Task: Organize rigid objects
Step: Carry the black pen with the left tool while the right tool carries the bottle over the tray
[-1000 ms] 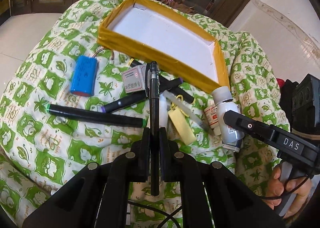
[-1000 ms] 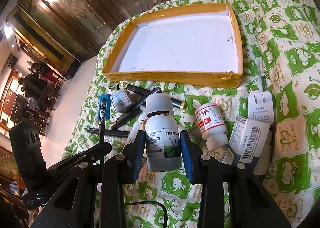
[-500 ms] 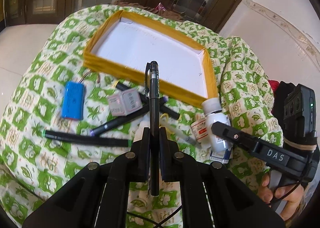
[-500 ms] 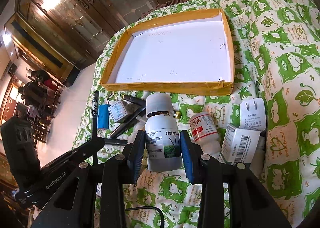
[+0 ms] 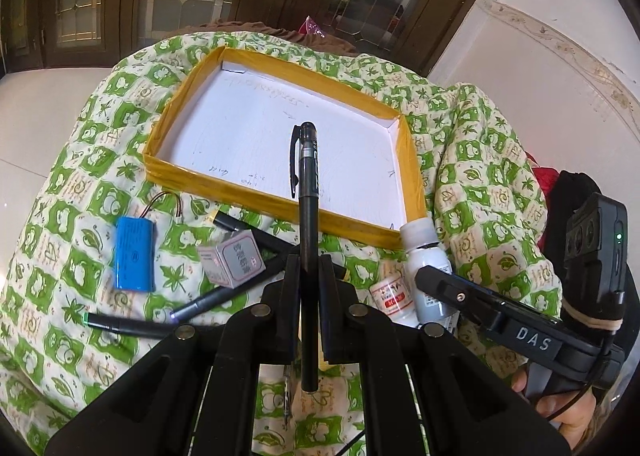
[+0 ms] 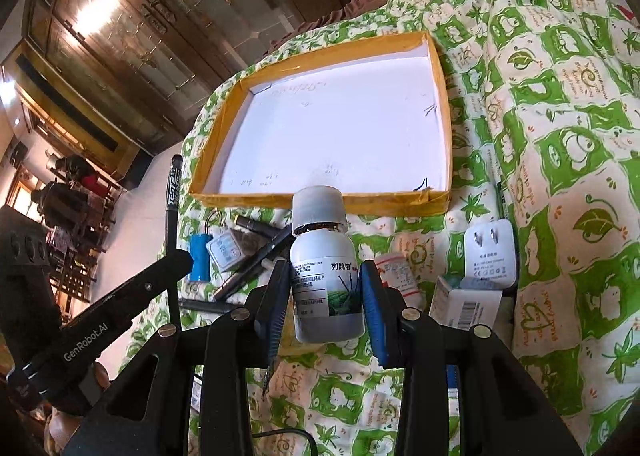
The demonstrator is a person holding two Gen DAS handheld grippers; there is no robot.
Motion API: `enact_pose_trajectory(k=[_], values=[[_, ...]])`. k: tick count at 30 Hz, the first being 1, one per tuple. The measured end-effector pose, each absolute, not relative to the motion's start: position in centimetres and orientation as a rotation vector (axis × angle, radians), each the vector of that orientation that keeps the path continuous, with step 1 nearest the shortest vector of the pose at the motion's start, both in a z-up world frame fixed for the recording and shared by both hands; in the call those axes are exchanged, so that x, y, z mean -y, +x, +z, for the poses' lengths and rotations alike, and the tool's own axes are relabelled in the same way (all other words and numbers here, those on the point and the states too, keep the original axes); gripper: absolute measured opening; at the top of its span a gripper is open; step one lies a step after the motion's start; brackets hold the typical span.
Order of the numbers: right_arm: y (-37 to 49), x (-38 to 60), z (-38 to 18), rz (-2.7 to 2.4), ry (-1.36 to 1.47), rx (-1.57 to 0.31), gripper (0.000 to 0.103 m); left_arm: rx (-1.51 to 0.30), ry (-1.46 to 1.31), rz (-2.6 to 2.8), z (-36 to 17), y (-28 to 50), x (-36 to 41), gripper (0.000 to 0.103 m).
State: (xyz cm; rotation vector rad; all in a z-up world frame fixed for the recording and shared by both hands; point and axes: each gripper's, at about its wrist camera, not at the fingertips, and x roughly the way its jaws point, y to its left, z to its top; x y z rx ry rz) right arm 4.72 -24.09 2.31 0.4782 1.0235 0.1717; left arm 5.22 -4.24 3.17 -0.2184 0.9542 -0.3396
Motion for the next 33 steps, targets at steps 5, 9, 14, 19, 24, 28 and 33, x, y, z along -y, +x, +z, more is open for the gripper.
enact_pose_trajectory(k=[5, 9, 14, 19, 24, 28, 33], values=[[5.4, 24.7, 2.6, 0.158, 0.506, -1.007, 0.032, -0.958, -0.211, -0.34, 3.1, 6.1, 4.6, 0.006], [6.2, 25.1, 2.7, 0.147, 0.53, -0.993, 0.032, -0.955, -0.201, -0.348, 3.3, 7.1, 5.2, 0.006], [7.0, 25.6, 2.9, 0.138, 0.549, -0.98, 0.032, -0.945, -0.189, -0.362, 3.8, 8.3, 6.1, 0.006], [7.7, 26.1, 2.9, 0.124, 0.557, -0.965, 0.032, -0.94, -0.184, -0.373, 4.1, 9.7, 6.6, 0.006], [8.6, 26.5, 2.9, 0.109, 0.563, -0.958, 0.032, -0.942, -0.181, -0.378, 4.1, 10.9, 7.0, 0.006], [9.7, 26.6, 3.2, 0.103, 0.568, -0.946, 0.032, -0.945, -0.18, -0.381, 3.9, 11.7, 7.3, 0.006], [10.9, 26.7, 3.3, 0.1, 0.58, -0.935, 0.032, -0.959, -0.174, -0.377, 3.2, 12.9, 7.4, 0.006]])
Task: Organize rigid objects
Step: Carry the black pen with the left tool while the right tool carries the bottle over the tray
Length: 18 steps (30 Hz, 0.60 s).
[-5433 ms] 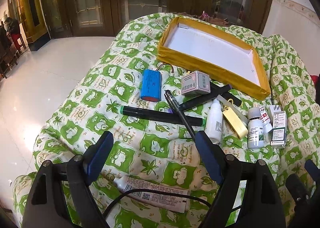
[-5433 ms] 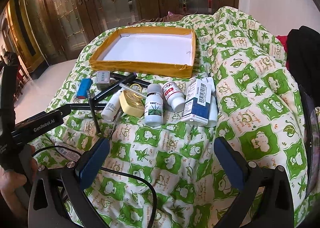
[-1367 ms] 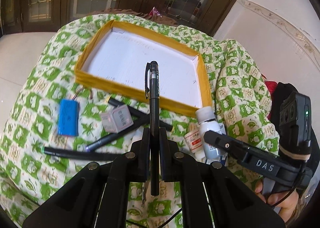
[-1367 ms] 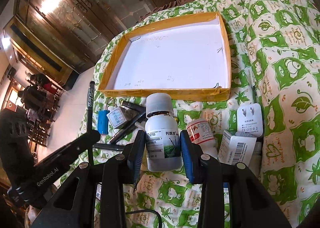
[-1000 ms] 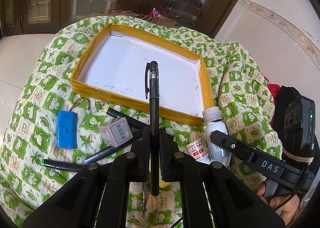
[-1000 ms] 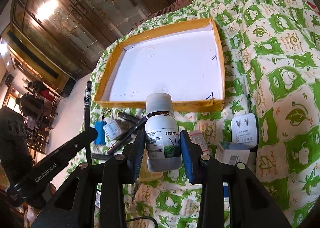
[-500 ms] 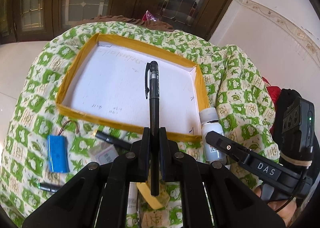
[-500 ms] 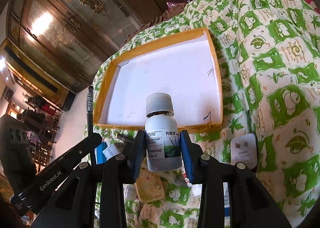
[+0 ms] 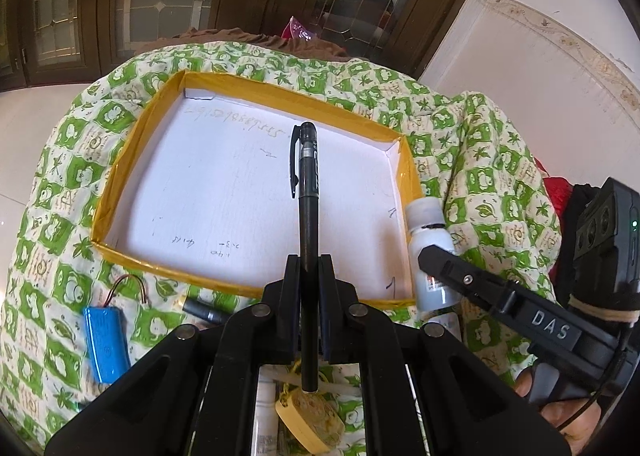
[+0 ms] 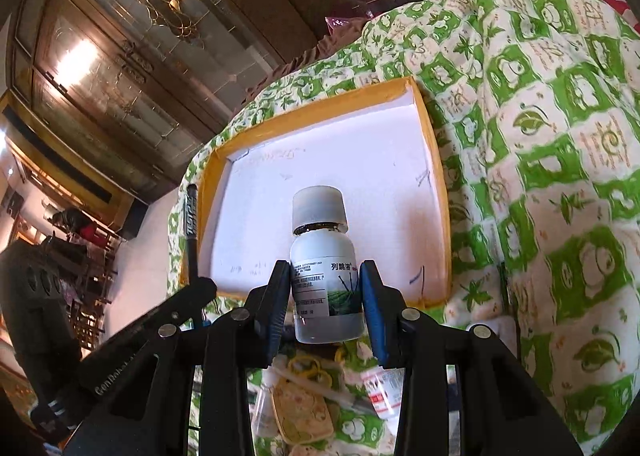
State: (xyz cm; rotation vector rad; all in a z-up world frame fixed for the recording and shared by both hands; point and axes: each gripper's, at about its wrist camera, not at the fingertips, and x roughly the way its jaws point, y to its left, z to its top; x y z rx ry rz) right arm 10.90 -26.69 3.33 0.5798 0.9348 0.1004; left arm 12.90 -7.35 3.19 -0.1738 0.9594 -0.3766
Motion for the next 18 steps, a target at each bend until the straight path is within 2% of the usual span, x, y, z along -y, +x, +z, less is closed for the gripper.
enact_pose_trajectory(k=[18], values=[[15.6, 28.6, 0.9, 0.146, 0.642, -0.961, 0.032, -1.019, -0.149, -0.362, 0.2, 17.9, 8.4, 0.006]])
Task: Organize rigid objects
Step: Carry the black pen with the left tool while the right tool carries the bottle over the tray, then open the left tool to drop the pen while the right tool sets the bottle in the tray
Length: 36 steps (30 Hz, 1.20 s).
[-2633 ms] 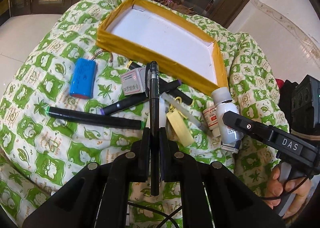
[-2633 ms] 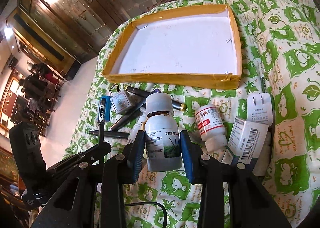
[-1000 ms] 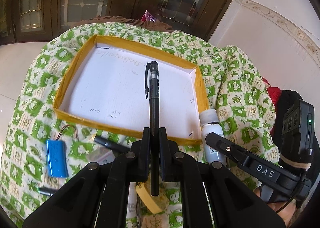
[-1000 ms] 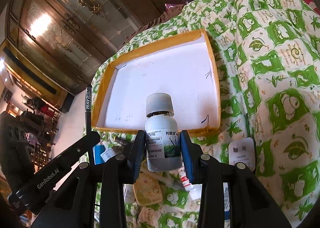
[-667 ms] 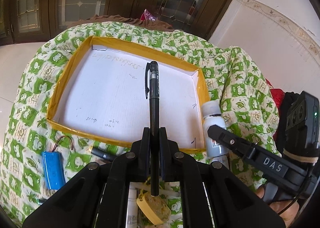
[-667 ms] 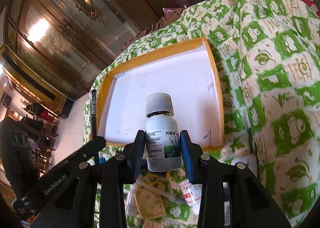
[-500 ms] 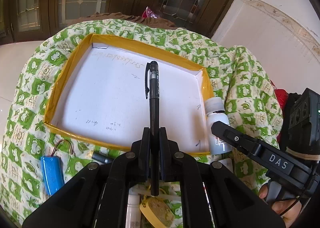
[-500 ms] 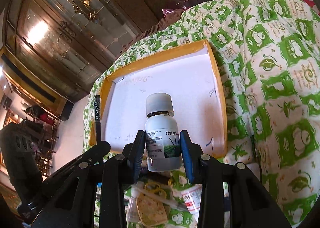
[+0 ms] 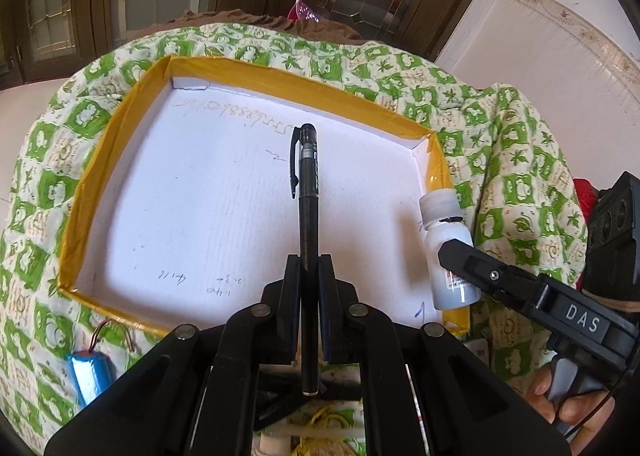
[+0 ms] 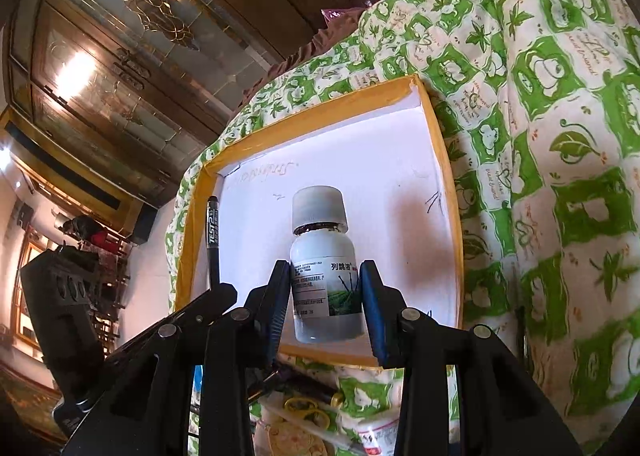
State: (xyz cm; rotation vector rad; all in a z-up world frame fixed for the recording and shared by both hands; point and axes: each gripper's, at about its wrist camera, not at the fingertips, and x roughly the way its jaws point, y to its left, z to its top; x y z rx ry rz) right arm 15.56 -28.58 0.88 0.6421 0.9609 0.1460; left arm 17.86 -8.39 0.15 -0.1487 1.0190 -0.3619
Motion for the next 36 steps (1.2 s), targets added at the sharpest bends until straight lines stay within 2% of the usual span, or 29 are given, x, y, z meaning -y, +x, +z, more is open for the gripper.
enact_pose_trajectory(k=[15, 29, 31, 33, 36], values=[[17.5, 26.7, -3.0, 0.073, 0.512, -1.057, 0.032, -1.096, -0.131, -0.324, -4.2, 20.2, 9.7, 0.006], [17.4, 26.1, -3.5, 0.007, 0.407, -1.04, 0.032, -1.09, -0.174, -0.308, -3.8, 19.4, 8.5, 0.007], [17.2, 26.2, -3.5, 0.003, 0.408, -1.039, 0.032, -1.085, -0.181, -0.321, -3.4, 19.1, 8.2, 0.011], [17.0, 26.3, -3.4, 0.0, 0.409, -1.032, 0.032, -1.083, -0.203, -0.331, -2.9, 18.7, 7.8, 0.03], [16.3, 26.3, -3.1, -0.003, 0.409, -1.013, 0.032, -1.064, -0.228, -0.333, -2.0, 17.8, 7.2, 0.035]])
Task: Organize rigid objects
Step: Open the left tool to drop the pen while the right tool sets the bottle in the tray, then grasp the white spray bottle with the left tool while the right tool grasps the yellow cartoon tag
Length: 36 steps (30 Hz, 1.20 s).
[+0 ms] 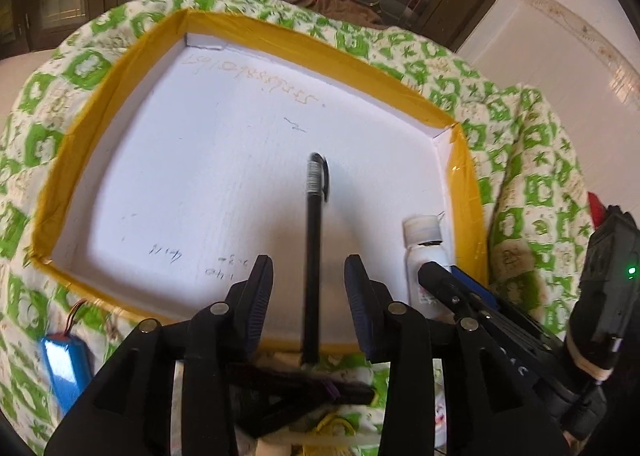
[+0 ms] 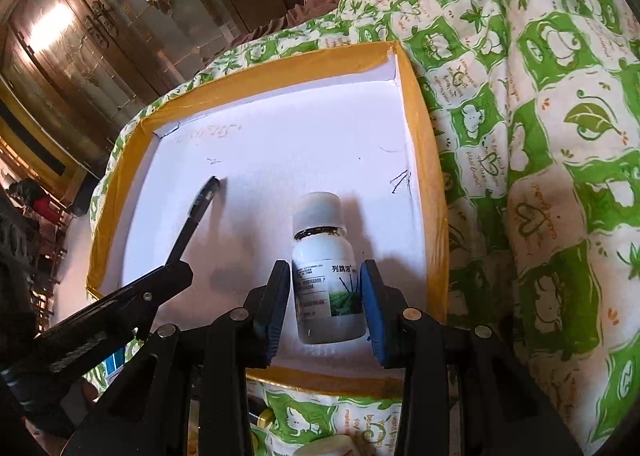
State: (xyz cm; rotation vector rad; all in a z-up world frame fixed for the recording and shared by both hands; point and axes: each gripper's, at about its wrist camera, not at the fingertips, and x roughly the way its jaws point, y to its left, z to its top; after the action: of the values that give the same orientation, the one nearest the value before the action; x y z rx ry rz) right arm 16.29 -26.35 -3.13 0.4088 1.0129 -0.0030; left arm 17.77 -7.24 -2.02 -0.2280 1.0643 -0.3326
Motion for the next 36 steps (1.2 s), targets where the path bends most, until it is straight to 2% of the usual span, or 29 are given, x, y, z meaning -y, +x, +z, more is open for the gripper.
enact_pose_trajectory(k=[2, 5, 10, 13, 14, 15, 17, 24, 30, 33, 36], values=[[15.7, 26.3, -2.7, -0.007, 0.395, -0.994, 0.033, -1.057, -0.225, -0.326, -1.4, 17.1, 6.9, 0.035], [14.7, 26.3, -1.7, -0.005, 0.38, -0.956, 0.042, -1.045, -0.216, -0.315, -0.7, 15.7, 6.3, 0.035], [13.2, 25.9, 0.0, 0.023, 0.367, -0.921, 0.043, -0.994, -0.187, -0.285, -0.1, 11.7, 4.5, 0.035], [12.1, 25.5, 0.8, 0.044, 0.361, -0.91, 0.048, -0.992, -0.169, -0.265, -0.4, 9.3, 3.3, 0.035], [11.7, 25.3, 1.0, 0.052, 0.36, -0.906, 0.05, -0.993, -0.178, -0.259, -0.6, 8.2, 2.8, 0.042], [11.4, 25.0, 1.3, 0.058, 0.355, -0.903, 0.051, -0.991, -0.189, -0.254, -0.7, 7.4, 2.4, 0.053], [10.8, 24.4, 1.6, 0.067, 0.342, -0.901, 0.054, -0.977, -0.214, -0.248, -0.7, 5.9, 1.8, 0.062], [9.1, 23.4, 1.8, 0.073, 0.342, -0.918, 0.065, -0.917, -0.221, -0.252, -0.7, 1.3, 0.8, 0.072], [7.0, 23.1, 1.6, 0.079, 0.347, -0.961, 0.068, -0.93, -0.295, -0.253, -1.5, -0.2, -0.8, 0.075], [6.1, 23.1, 1.5, 0.08, 0.353, -0.981, 0.071, -0.91, -0.334, -0.249, -1.4, -0.4, -1.5, 0.081], [5.1, 23.3, 1.6, 0.09, 0.359, -1.002, 0.072, -0.923, -0.364, -0.237, -1.8, -0.3, -2.0, 0.081]])
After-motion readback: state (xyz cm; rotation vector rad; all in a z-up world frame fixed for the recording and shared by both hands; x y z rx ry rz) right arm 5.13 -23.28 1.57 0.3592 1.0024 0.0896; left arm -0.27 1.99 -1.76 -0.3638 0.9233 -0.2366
